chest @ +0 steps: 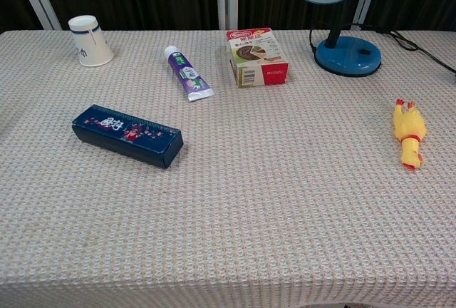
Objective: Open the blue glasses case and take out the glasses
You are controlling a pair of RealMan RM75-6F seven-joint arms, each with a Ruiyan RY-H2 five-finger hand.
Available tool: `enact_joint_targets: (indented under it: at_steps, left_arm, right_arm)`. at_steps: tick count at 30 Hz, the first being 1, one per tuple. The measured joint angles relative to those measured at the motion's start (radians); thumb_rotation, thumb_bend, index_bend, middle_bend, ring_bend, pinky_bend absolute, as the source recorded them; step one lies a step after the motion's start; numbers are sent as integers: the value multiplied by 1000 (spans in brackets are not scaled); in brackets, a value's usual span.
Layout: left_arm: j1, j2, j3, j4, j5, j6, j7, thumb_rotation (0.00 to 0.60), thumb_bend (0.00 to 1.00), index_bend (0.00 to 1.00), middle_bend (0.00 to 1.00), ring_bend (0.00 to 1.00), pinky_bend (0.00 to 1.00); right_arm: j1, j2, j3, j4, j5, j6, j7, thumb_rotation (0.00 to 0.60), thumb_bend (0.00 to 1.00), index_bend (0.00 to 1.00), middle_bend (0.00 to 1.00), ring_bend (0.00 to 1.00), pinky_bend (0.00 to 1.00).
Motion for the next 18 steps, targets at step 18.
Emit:
enact_joint_targets:
  at_steps: [18]
  left_arm:
    - [-41,11,41,-78,140,-47,-6,600,256,59,27,0,21]
  right_arm:
    - [-20,40,-3,-29,-21,40,42,600,209,0,0,0,0]
